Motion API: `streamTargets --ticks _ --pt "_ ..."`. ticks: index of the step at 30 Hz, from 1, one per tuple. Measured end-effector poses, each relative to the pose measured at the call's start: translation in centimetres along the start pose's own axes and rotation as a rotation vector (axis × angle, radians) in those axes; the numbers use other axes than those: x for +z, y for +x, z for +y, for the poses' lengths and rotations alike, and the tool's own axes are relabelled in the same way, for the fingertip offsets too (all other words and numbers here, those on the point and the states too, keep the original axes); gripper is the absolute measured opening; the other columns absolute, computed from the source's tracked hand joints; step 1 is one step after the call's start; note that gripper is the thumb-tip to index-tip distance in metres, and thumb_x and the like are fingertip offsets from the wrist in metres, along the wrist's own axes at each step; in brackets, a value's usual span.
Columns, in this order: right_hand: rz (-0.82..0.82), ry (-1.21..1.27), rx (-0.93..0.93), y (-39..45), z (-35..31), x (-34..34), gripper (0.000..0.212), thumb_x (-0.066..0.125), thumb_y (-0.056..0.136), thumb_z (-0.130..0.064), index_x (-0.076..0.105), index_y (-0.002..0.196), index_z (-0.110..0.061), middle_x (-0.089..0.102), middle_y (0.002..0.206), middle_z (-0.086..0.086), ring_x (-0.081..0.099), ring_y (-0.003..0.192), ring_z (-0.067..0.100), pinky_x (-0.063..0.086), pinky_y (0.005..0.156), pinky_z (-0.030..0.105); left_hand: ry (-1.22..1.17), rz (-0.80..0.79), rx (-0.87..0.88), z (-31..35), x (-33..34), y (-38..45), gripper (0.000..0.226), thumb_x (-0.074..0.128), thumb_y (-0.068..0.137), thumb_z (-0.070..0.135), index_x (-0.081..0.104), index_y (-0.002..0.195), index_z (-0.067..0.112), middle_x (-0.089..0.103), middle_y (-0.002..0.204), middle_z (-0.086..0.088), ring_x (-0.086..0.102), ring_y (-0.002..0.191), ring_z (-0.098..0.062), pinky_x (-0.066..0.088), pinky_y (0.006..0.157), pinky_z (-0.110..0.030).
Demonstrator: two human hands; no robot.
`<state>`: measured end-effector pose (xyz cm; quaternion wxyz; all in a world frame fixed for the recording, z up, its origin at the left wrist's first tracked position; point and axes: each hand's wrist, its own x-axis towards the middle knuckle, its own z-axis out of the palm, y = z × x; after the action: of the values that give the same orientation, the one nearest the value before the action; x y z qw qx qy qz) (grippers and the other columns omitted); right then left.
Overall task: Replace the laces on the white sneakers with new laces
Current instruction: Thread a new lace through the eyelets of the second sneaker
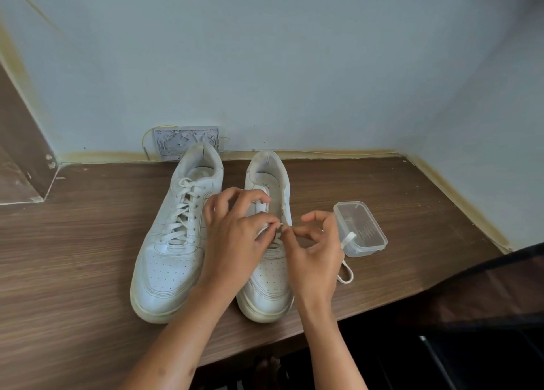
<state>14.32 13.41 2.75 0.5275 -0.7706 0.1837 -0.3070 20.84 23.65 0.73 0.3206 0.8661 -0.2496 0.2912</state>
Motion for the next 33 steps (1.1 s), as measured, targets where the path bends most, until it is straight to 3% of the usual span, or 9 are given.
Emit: streamTargets --ticks 6,9,13,17,20,23,28,30,33 --pt "0.015 -0.033 0.023 0.0 0.0 0.2 0.024 0.076 0.083 -0.012 0.059 0.097 -0.021 0.071 0.070 -0.008 0.067 0.075 -0.002 0.044 0.066 0.007 0.035 -0.050 0.007 0.1 0.0 0.1 0.006 0.081 0.073 0.033 0.076 0.076 0.030 0.062 0.117 0.009 0.042 0.113 -0.023 0.031 0.094 -0.045" --pt "0.021 -0.005 0.094 0.1 0.1 0.2 0.017 0.067 0.090 -0.015 0.065 0.103 -0.026 0.071 0.075 -0.006 0.068 0.073 0.004 0.053 0.064 0.018 -0.030 -0.037 -0.026 0.1 0.3 0.0 0.004 0.078 0.075 0.033 0.076 0.077 0.030 0.061 0.118 0.008 0.038 0.113 -0.023 0.035 0.093 -0.047" --pt "-0.065 -0.107 0.078 0.6 0.8 0.3 0.011 0.063 0.095 -0.017 0.071 0.100 -0.023 0.070 0.088 -0.008 0.067 0.084 0.006 0.056 0.079 0.034 -0.042 -0.045 -0.023 0.2 0.5 -0.3 0.003 0.078 0.080 0.029 0.075 0.079 0.029 0.059 0.123 0.007 0.037 0.115 -0.023 0.031 0.095 -0.047" --pt "-0.110 -0.349 -0.032 1.0 1.1 0.3 0.013 0.060 0.096 -0.017 0.065 0.097 -0.028 0.053 0.098 -0.017 0.059 0.093 0.010 0.047 0.092 0.045 -0.009 -0.060 -0.008 -0.1 0.2 -0.1 0.012 0.064 0.088 0.038 0.074 0.084 0.034 0.055 0.130 0.009 0.038 0.117 -0.023 0.025 0.097 -0.045" --pt "-0.094 -0.488 -0.037 1.4 1.1 -0.3 0.016 0.055 0.097 -0.013 0.059 0.097 -0.029 0.043 0.107 -0.012 0.049 0.103 0.016 0.035 0.097 0.041 0.019 -0.036 -0.005 -0.6 -0.6 0.3 0.017 0.059 0.094 0.034 0.073 0.102 0.035 0.050 0.138 0.007 0.035 0.121 -0.023 0.023 0.099 -0.044" --pt "0.004 -0.571 0.032 2.4 1.2 -1.8 0.021 0.054 0.096 -0.008 0.052 0.093 -0.028 0.040 0.117 -0.006 0.039 0.108 0.019 0.021 0.092 0.032 0.046 -0.008 -0.046 -1.5 -1.3 0.6 0.027 0.065 0.093 0.025 0.070 0.116 0.037 0.046 0.145 0.003 0.034 0.126 -0.027 0.024 0.101 -0.047" --pt "0.222 -0.574 0.139 3.7 1.5 -4.4 0.012 0.057 0.096 -0.010 0.059 0.098 -0.022 0.043 0.127 0.003 0.035 0.119 0.030 0.027 0.100 0.045 0.058 -0.056 -0.033 -2.2 -1.9 0.8 0.052 0.064 0.085 0.006 0.065 0.123 0.042 0.043 0.150 0.002 0.035 0.131 -0.031 0.019 0.103 -0.044" --pt "0.197 -0.511 0.130 3.8 1.5 -4.7 0.011 0.058 0.097 -0.017 0.061 0.101 -0.026 0.041 0.120 -0.007 0.035 0.118 0.026 0.027 0.102 0.044 0.076 -0.075 -0.008 -1.9 -1.6 0.8 0.063 0.063 0.079 -0.002 0.064 0.124 0.043 0.043 0.150 0.002 0.035 0.133 -0.033 0.018 0.104 -0.045" --pt "0.005 -0.470 0.017 3.3 1.0 -3.8 0.009 0.061 0.095 -0.031 0.064 0.101 -0.037 0.041 0.119 -0.012 0.027 0.110 0.013 0.025 0.097 0.037 0.096 -0.091 0.005 -1.7 -1.4 0.8 0.067 0.064 0.076 -0.003 0.064 0.125 0.043 0.042 0.152 0.001 0.035 0.135 -0.035 0.019 0.106 -0.052"
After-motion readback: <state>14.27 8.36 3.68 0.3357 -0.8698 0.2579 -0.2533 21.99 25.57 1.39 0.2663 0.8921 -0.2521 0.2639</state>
